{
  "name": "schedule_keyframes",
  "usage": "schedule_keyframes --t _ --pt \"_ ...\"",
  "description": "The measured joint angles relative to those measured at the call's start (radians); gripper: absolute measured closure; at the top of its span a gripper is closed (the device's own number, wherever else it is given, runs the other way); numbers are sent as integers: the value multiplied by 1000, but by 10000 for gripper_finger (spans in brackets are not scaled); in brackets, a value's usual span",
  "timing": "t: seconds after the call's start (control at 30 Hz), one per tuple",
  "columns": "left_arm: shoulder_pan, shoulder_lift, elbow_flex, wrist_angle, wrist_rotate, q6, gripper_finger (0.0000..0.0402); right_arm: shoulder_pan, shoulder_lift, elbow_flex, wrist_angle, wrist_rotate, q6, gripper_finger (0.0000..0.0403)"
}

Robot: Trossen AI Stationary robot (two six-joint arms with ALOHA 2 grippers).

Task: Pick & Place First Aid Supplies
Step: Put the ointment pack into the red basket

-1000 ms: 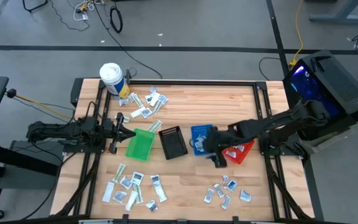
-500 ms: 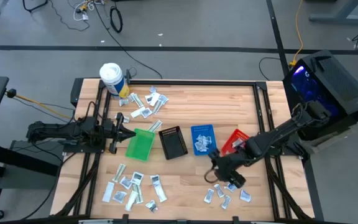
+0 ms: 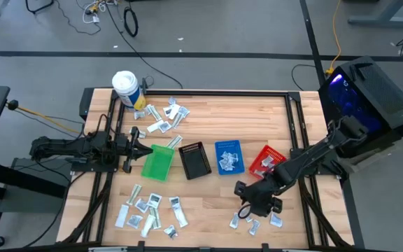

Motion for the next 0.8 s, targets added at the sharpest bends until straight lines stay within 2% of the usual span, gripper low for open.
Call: schedule_keyframes --t 0.3,0.4,0.5,0.8 --pt "0 0 0 0 0 0 369 0 115 -1 -118 2 -143 135" --pt "0 0 0 0 0 0 369 0 147 -1 -138 39 -183 135" --pt "0 0 0 0 0 0 369 0 168 -1 -132 95 -190 135" --pt "0 0 0 0 0 0 369 16 208 -1 -135 77 -188 135"
